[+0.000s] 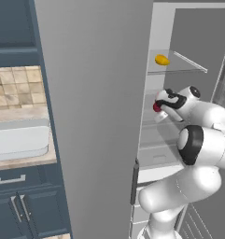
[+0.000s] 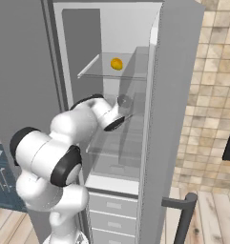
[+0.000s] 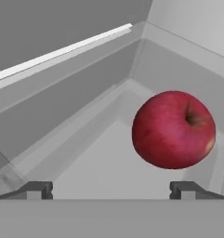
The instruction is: Pick the mango and apple from the fridge and place them inside the tupperware on the counter.
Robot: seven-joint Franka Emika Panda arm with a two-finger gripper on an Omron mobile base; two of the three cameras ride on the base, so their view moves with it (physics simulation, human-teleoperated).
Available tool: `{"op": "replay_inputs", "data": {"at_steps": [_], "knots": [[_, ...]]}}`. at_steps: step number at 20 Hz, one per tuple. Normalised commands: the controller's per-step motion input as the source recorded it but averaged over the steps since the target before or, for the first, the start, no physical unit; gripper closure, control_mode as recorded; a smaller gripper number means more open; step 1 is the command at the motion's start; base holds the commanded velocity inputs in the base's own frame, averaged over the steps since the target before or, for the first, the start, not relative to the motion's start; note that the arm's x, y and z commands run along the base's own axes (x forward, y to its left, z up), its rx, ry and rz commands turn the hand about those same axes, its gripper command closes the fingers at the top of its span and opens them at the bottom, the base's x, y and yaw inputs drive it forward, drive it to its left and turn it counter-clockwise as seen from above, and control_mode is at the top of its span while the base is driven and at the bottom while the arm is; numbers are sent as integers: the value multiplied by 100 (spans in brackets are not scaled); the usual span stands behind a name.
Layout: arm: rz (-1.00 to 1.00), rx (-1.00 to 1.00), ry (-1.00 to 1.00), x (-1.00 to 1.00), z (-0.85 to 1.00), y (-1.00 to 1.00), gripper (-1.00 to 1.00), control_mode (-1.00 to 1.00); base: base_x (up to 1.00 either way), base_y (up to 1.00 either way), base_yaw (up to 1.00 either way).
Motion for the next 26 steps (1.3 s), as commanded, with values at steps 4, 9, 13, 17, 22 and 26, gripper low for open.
{"op": "replay_inputs", "data": {"at_steps": [4, 9, 13, 17, 22, 26], "knots": [[6, 0, -1, 45, 0, -13, -100, -100, 0, 0, 0], [6, 0, -2, 50, 0, -11, -100, -100, 0, 0, 0], [6, 0, -2, 45, -4, -4, -100, -100, 0, 0, 0], [4, 0, -8, 42, -19, 0, -100, -100, 0, 0, 0], [4, -5, -13, 53, -40, 3, -100, -100, 0, 0, 0], [1, -29, -34, 14, -89, 44, 100, -100, 0, 0, 0]]}}
